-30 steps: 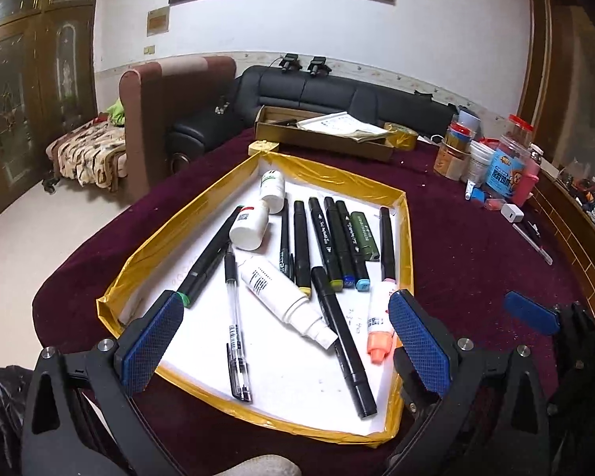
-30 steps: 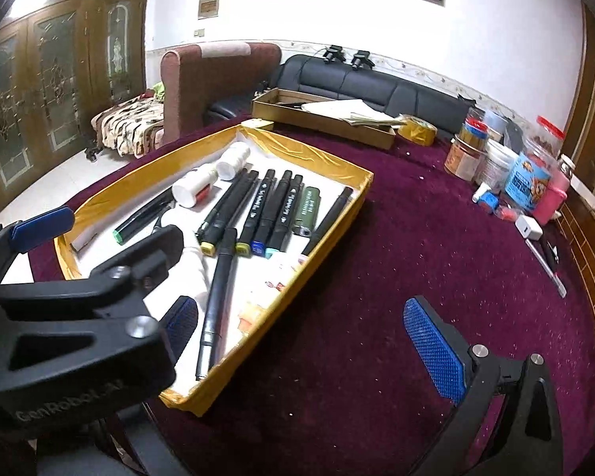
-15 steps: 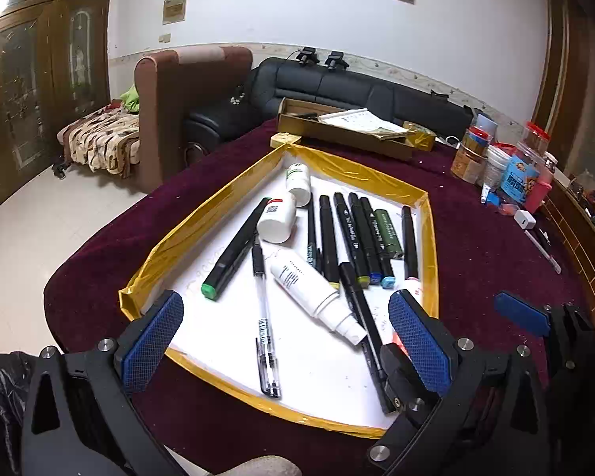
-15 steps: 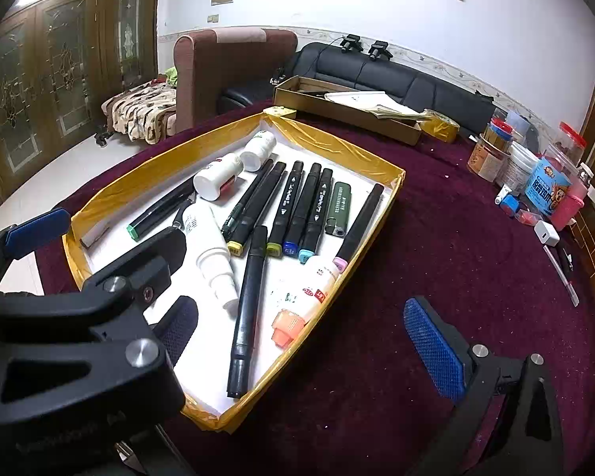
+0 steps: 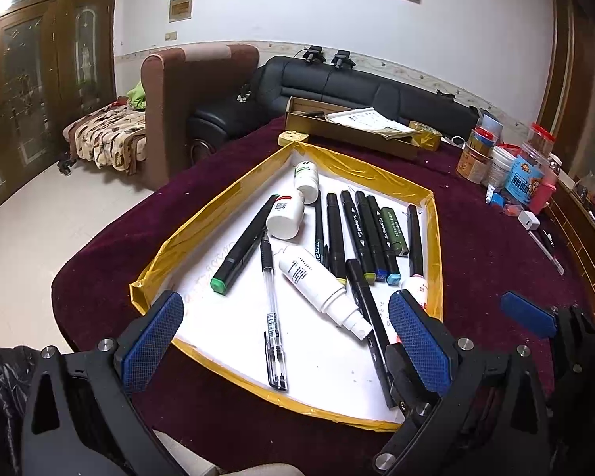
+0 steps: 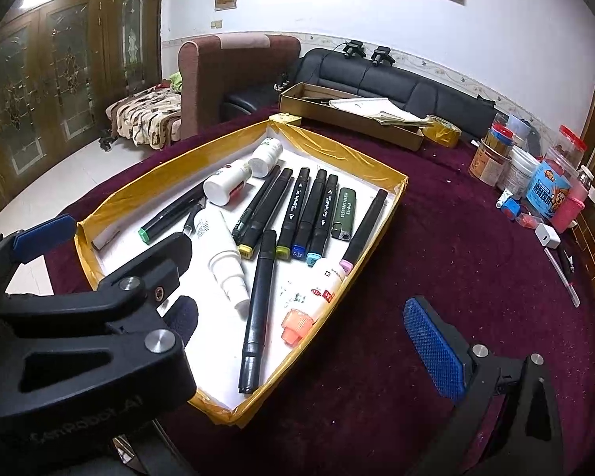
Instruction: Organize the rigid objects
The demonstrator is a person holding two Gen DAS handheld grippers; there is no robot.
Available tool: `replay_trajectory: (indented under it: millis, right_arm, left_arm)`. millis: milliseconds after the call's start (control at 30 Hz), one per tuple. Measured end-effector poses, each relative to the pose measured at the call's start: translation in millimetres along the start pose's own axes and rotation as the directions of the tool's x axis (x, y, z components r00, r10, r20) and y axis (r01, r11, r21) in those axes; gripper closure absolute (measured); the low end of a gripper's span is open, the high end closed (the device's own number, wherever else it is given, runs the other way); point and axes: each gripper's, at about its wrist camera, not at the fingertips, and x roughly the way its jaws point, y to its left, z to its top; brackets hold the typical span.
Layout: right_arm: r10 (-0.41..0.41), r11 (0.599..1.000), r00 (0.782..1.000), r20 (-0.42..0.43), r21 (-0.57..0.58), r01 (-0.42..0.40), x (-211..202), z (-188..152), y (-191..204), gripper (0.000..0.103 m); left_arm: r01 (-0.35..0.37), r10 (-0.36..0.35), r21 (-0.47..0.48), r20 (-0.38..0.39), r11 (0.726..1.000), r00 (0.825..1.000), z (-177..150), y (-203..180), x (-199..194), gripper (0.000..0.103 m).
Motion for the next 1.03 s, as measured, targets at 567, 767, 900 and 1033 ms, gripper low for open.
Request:
replay_trajectory:
  millis: [567, 767, 900, 1033]
  right_arm:
    - [0.019, 0.998, 0.999, 0.030, 0.055, -0.020, -13, -9, -27, 0.001]
    - [0.028, 0.996, 0.999, 0.038, 0.078, -0.031, -17, -12, -37, 0.001]
    - [0.034, 0.995, 0.999, 0.043, 0.087, -0.037, -19, -15, -44, 0.001]
    - [0.039, 0.994, 0.998, 0.052, 0.104, -0.044, -22, -17, -54, 0.001]
  left_arm:
    - [-0.035, 0.035, 0.060, 0.008, 0.998, 0.999, -2, -28, -14, 0.000]
    - [-0.061, 0.060, 0.076, 0.008, 0.995, 0.998, -2, -37, -16, 0.000]
    - [-0.069, 0.068, 0.084, 0.010, 0.994, 0.998, -2, -42, -18, 0.000]
    - [-0.076, 0.075, 0.095, 0.014, 0.993, 0.997, -3, -49, -21, 0.000]
